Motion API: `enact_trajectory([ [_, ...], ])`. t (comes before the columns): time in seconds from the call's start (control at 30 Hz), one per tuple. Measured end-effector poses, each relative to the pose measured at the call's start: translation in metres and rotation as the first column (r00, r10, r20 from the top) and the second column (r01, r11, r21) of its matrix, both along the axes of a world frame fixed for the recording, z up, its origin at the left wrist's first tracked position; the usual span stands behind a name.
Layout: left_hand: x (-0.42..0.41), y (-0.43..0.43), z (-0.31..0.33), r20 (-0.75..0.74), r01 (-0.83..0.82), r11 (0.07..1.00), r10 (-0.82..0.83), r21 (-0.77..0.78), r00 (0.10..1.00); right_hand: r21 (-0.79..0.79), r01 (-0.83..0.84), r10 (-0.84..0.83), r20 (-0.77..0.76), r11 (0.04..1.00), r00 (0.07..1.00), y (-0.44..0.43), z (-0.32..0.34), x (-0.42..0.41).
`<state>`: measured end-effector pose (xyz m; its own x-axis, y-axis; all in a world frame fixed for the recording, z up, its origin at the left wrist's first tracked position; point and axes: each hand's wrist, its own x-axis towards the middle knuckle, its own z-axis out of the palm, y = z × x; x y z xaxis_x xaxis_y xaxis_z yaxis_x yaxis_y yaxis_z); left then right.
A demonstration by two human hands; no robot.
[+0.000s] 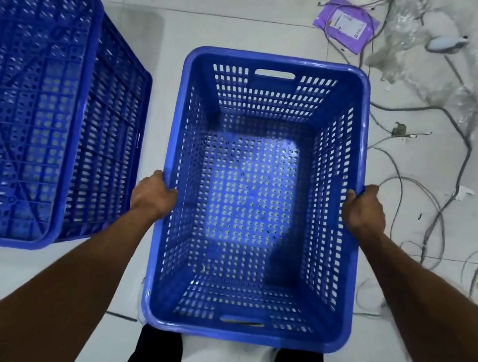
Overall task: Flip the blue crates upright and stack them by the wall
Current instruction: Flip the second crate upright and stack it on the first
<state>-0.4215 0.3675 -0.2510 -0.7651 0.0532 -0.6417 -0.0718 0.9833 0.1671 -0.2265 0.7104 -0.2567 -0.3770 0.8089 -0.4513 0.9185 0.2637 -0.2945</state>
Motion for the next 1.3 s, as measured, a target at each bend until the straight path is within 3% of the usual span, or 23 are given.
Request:
enact_trajectory([
  [0.1,0.002,0.004,0.005,-0.042,-0.005,1.000,0.005,-0.005,0.999,-0.118,0.235,-0.246,-0.085,0.965,0.966,-0.003,0.002,-0.006],
  [0.23,0.002,0.004,0.019,-0.061,0.054,0.998,-0.056,-0.038,0.997,-0.237,0.470,-0.514,-0.181,0.850,0.839,0.000,0.016,-0.015],
  [0.47,0.025,-0.005,0.109,-0.082,0.086,0.996,-0.087,-0.013,0.993,-0.198,0.483,-0.513,-0.152,0.853,0.845,0.000,0.107,-0.019],
  [0.53,0.036,-0.013,0.139,-0.105,0.064,0.998,-0.063,0.003,0.993,-0.157,0.405,-0.427,-0.145,0.901,0.893,-0.001,0.139,-0.016],
  [0.63,0.055,-0.023,0.198,-0.138,0.014,1.000,-0.012,0.015,0.990,-0.014,0.100,-0.101,-0.109,0.995,0.989,-0.004,0.201,-0.008],
  [0.73,0.074,-0.033,0.262,-0.214,-0.060,0.998,0.064,0.022,0.975,0.125,-0.213,0.222,-0.068,0.969,0.973,-0.003,0.260,-0.005],
  [0.87,0.109,-0.058,0.343,-0.326,-0.226,0.965,0.258,0.132,0.910,0.241,-0.417,0.450,-0.099,0.876,0.888,-0.011,0.335,-0.021],
  [1.03,0.170,-0.115,0.428,-0.347,-0.412,0.896,0.443,0.163,0.826,0.283,-0.676,0.724,-0.117,0.681,0.680,-0.057,0.429,-0.050],
  [1.17,0.221,-0.168,0.474,-0.348,-0.559,0.812,0.578,0.166,0.738,0.282,-0.767,0.816,-0.140,0.576,0.561,-0.121,0.493,-0.076],
  [1.3,0.276,-0.241,0.506,-0.376,-0.697,0.683,0.718,0.217,0.586,0.323,-0.829,0.890,-0.157,0.457,0.429,-0.218,0.547,-0.092],
])
